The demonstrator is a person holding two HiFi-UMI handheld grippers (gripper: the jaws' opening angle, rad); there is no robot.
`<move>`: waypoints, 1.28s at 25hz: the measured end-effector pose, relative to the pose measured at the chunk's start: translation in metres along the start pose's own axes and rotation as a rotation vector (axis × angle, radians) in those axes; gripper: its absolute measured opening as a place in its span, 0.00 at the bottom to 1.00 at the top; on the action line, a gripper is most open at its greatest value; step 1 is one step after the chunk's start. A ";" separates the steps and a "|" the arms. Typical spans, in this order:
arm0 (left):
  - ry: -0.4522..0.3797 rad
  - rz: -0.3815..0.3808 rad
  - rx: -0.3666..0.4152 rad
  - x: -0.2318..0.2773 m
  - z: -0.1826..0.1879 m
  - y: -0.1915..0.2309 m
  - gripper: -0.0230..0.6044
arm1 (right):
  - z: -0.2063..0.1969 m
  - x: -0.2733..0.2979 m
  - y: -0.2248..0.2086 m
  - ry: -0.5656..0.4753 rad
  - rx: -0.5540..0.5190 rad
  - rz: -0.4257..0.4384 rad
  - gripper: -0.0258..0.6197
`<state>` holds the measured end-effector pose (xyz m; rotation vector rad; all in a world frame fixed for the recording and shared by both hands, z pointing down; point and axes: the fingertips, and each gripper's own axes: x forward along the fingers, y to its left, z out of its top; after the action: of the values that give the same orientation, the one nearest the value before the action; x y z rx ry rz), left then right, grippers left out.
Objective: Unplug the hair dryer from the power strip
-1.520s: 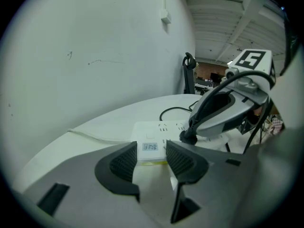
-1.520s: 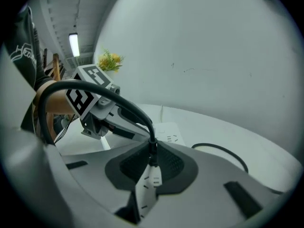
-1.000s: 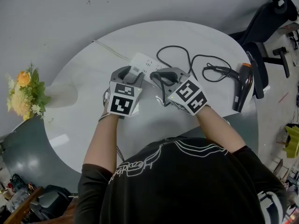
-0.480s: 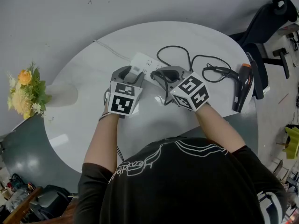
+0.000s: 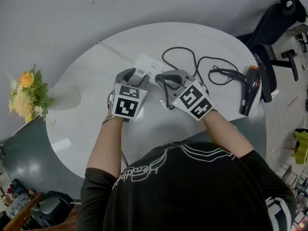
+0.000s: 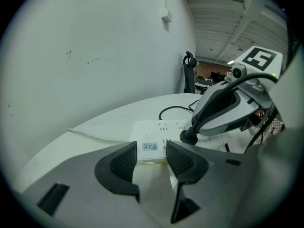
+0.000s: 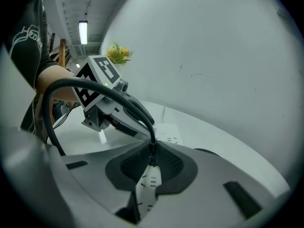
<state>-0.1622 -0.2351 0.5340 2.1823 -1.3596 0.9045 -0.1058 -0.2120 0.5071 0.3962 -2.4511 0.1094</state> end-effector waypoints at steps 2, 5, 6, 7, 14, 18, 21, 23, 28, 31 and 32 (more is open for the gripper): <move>0.000 0.000 0.000 0.000 0.000 0.000 0.34 | -0.001 0.000 -0.003 -0.007 0.041 0.009 0.08; 0.002 -0.003 -0.005 0.000 0.000 0.000 0.34 | -0.003 0.001 -0.011 -0.032 0.160 0.024 0.08; 0.001 -0.003 -0.005 0.000 0.000 0.000 0.34 | -0.003 0.001 -0.012 -0.037 0.193 0.031 0.08; -0.002 -0.002 -0.006 0.000 -0.001 0.001 0.34 | -0.003 0.002 -0.013 -0.040 0.215 0.037 0.08; 0.004 -0.001 0.000 0.001 0.001 -0.001 0.34 | -0.001 -0.001 -0.010 -0.030 0.122 0.019 0.08; 0.009 0.002 -0.002 0.001 0.001 0.000 0.34 | 0.000 -0.001 -0.004 -0.009 0.039 0.011 0.08; 0.004 0.000 -0.004 0.001 0.002 -0.001 0.34 | -0.001 -0.001 -0.005 -0.006 0.034 0.009 0.08; 0.002 0.000 -0.006 0.001 0.001 -0.001 0.34 | -0.001 -0.001 -0.008 -0.016 0.073 0.017 0.08; 0.002 0.006 -0.011 0.001 0.001 0.000 0.34 | -0.003 -0.001 -0.017 -0.063 0.303 0.073 0.08; 0.001 0.007 -0.013 0.001 0.002 -0.001 0.34 | -0.002 -0.002 -0.017 -0.055 0.268 0.060 0.08; 0.003 0.006 -0.011 0.001 0.002 0.000 0.34 | -0.002 -0.002 -0.015 -0.051 0.239 0.053 0.08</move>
<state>-0.1610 -0.2365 0.5335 2.1689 -1.3673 0.9008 -0.0986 -0.2259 0.5069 0.4419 -2.5066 0.4231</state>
